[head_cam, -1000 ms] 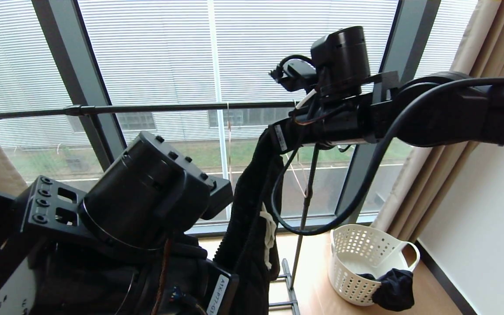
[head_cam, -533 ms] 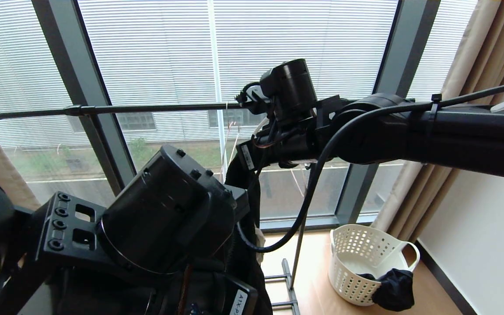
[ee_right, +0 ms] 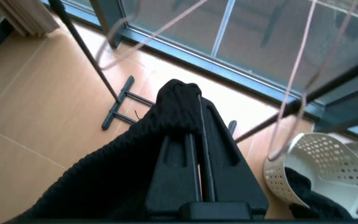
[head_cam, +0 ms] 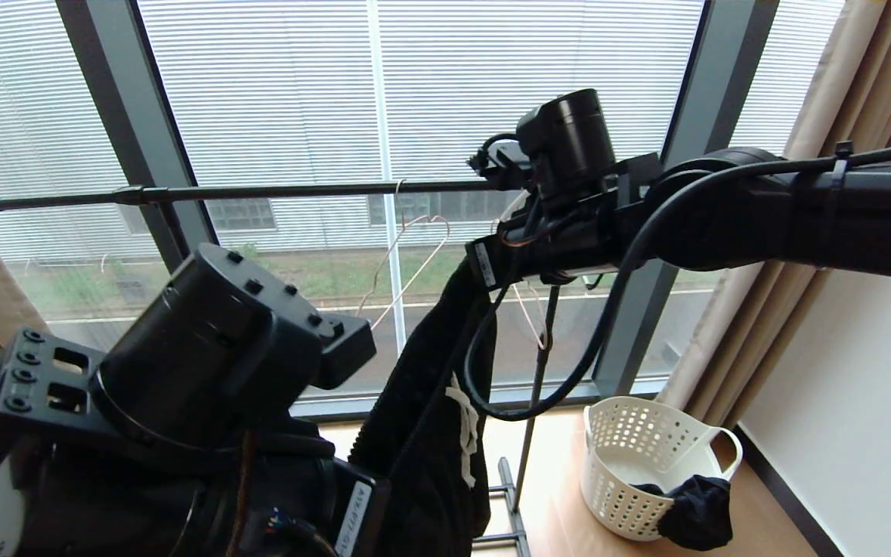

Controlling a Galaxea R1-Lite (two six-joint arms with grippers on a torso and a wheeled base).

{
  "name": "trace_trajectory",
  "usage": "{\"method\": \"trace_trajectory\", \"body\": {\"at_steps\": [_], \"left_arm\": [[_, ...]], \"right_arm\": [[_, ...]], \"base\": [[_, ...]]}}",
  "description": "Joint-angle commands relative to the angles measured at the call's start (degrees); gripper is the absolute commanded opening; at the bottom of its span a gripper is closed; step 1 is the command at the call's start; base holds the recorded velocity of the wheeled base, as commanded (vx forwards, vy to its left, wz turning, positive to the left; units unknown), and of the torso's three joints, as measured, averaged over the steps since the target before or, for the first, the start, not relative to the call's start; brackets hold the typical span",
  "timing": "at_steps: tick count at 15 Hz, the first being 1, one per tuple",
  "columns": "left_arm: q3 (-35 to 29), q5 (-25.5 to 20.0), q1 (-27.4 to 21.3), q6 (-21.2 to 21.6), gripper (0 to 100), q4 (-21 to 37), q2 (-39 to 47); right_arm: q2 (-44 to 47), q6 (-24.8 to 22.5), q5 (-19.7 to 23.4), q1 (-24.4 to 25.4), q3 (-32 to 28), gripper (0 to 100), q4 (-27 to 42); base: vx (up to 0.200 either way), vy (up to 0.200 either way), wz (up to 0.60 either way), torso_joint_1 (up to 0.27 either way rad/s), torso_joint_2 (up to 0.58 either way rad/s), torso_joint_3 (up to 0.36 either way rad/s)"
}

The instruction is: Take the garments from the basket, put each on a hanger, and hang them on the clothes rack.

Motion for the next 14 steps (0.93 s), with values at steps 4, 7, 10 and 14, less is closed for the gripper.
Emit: {"method": "trace_trajectory", "body": {"at_steps": [4, 7, 10, 14], "left_arm": [[2.14, -0.34, 10.49, 4.85, 0, -3.57, -2.52], [0.82, -0.34, 12.96, 7.22, 0, -7.44, -0.32], [-2.61, -0.34, 14.98, 7.66, 0, -9.02, 3.90], [-6.21, -0.25, 15.68, 8.63, 0, -9.02, 6.18]], "right_arm": [[-17.52, -0.32, 1.54, -4.96, 20.64, 0, -2.73], [-27.19, -3.84, 2.42, -4.96, 39.19, 0, -13.28], [-30.71, -8.76, 1.63, -4.70, 44.72, 0, -13.81], [-28.77, -8.85, 1.37, -3.20, 43.49, 0, -13.98]], "base": [[0.000, 0.000, 0.00, 0.000, 0.00, 0.000], [0.000, 0.000, 0.00, 0.000, 0.00, 0.000], [0.000, 0.000, 0.00, 0.000, 0.00, 0.000], [0.000, 0.000, 0.00, 0.000, 0.00, 0.000]]}}
